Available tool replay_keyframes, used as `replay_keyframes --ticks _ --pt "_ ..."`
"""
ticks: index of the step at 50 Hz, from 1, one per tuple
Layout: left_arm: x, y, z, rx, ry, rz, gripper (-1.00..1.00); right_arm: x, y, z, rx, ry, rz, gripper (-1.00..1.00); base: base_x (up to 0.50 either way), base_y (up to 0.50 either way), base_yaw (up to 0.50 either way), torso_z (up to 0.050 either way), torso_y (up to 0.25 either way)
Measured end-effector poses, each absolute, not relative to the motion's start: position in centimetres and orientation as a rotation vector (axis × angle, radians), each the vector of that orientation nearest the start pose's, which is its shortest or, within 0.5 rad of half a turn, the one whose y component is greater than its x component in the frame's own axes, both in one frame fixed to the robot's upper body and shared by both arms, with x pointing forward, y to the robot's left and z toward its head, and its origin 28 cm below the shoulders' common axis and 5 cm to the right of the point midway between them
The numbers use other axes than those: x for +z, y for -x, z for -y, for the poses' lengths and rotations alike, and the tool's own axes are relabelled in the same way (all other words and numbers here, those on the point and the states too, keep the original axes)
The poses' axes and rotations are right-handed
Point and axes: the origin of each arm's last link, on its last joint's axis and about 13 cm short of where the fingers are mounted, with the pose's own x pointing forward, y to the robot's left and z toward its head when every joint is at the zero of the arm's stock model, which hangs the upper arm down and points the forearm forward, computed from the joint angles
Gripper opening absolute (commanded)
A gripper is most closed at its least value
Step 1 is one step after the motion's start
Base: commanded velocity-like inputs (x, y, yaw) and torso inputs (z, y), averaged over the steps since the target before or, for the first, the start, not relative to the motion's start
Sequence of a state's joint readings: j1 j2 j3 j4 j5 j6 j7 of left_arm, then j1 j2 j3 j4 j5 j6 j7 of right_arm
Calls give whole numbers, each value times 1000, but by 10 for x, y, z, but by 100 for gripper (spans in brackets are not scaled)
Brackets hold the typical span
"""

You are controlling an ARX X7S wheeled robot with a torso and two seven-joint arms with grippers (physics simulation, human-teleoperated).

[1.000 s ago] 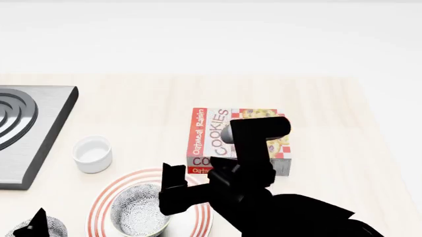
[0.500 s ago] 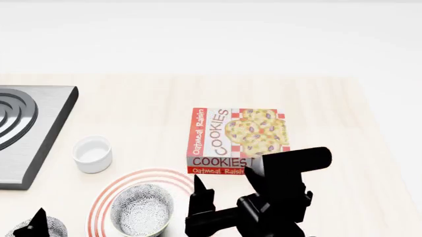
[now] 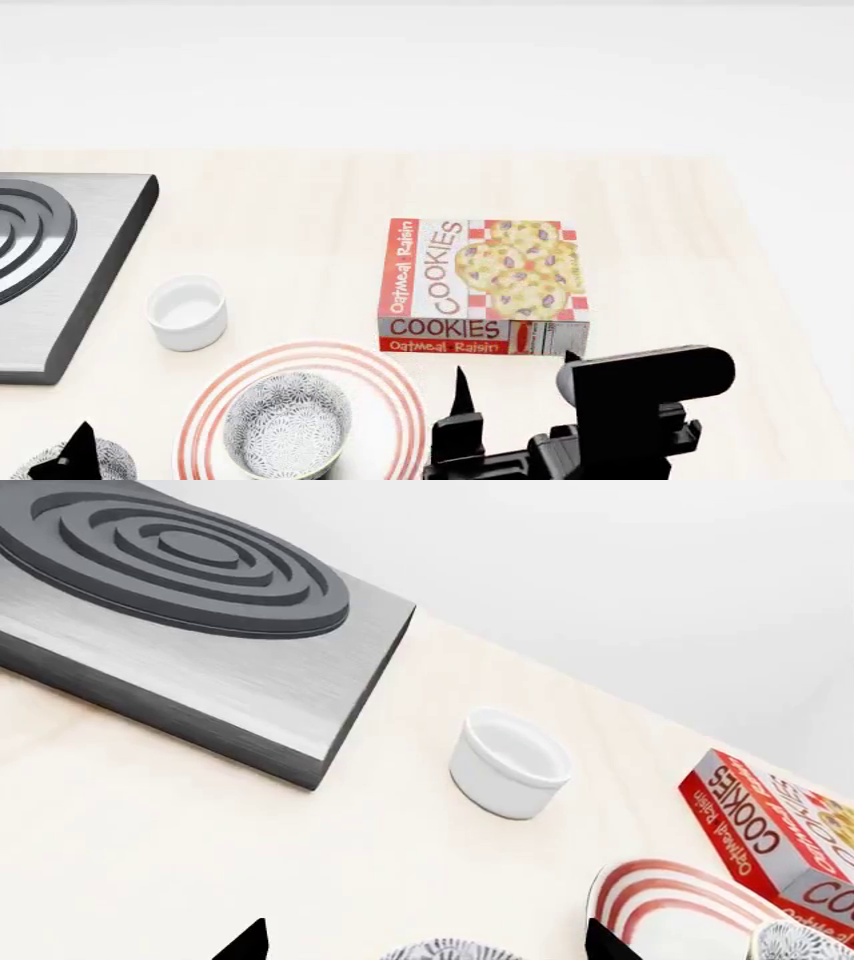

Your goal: Pick the akita bowl next to the plate and place it on the plate.

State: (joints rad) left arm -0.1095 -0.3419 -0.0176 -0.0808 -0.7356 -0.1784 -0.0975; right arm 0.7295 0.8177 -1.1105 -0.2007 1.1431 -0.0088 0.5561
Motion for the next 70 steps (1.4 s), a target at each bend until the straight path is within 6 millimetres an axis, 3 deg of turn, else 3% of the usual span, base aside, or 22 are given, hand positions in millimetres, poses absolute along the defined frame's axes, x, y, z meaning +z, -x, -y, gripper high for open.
replay_keyframes --ticks 37,70 --pt "28 -231 -284 94 387 -148 100 128 -227 133 33 158 45 100 0 0 0 0 0" --pt "28 -230 -284 91 387 -143 100 134 -208 154 -127 186 84 100 0 0 0 0 0"
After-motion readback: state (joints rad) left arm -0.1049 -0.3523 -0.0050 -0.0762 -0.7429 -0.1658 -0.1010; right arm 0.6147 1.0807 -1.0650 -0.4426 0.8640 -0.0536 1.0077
